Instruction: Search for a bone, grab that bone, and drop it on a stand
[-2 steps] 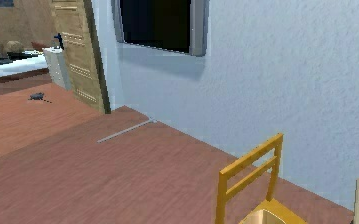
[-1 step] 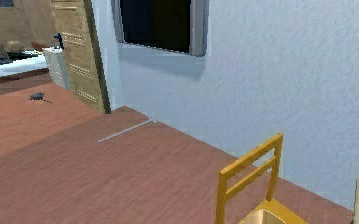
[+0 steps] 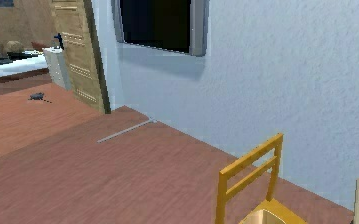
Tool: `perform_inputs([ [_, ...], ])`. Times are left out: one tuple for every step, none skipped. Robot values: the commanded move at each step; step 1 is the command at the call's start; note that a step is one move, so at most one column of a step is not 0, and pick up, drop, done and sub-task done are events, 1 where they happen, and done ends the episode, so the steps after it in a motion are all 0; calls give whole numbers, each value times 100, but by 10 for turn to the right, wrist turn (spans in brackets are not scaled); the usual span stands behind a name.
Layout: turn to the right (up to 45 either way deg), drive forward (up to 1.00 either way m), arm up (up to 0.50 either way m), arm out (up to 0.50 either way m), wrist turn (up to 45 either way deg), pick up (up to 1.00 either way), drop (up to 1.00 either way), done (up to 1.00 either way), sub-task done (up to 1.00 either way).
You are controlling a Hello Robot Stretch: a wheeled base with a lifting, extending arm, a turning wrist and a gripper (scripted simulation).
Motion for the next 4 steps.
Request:
perform_inputs([
  [0, 0, 0, 0, 450, 0, 0, 0, 0],
  [0, 0, 0, 0, 450, 0, 0, 0, 0],
  [0, 0, 0, 0, 450, 0, 0, 0, 0],
  [0, 0, 0, 0, 300, 0, 0, 0, 0],
])
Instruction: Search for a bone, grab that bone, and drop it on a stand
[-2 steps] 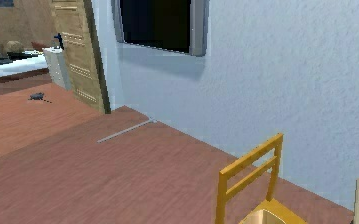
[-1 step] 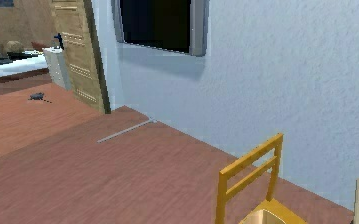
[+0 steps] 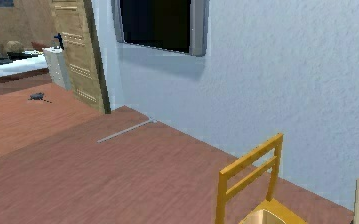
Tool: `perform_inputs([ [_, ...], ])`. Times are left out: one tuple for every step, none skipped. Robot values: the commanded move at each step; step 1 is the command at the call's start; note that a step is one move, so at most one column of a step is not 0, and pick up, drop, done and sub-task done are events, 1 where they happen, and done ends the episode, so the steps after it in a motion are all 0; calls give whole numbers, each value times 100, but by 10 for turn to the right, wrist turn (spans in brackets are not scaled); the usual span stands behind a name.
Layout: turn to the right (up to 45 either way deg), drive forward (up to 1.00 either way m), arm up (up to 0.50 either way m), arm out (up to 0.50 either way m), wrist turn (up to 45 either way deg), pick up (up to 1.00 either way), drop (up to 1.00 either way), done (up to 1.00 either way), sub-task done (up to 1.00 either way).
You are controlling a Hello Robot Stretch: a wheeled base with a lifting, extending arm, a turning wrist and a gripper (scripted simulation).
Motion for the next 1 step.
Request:
perform_inputs([
  [0, 0, -30, 0, 0, 0, 0, 0, 0],
])
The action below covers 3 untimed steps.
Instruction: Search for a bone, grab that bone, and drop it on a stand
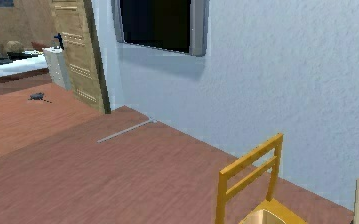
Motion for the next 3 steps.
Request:
perform_inputs([
  [0, 0, 0, 0, 0, 100, 0, 0, 0],
  [0, 0, 10, 0, 0, 0, 0, 0, 0],
  [0, 0, 30, 0, 0, 0, 0, 0, 0],
])
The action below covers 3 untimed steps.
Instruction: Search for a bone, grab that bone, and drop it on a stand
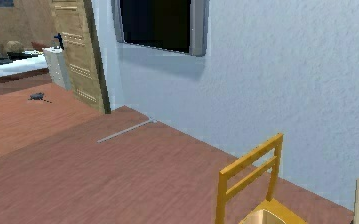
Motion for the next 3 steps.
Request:
perform_inputs([
  [0, 0, 0, 0, -450, 0, 0, 0, 0],
  [0, 0, 0, 0, -450, 0, 0, 0, 0],
  [0, 0, 0, 0, -240, 0, 0, 0, 0],
])
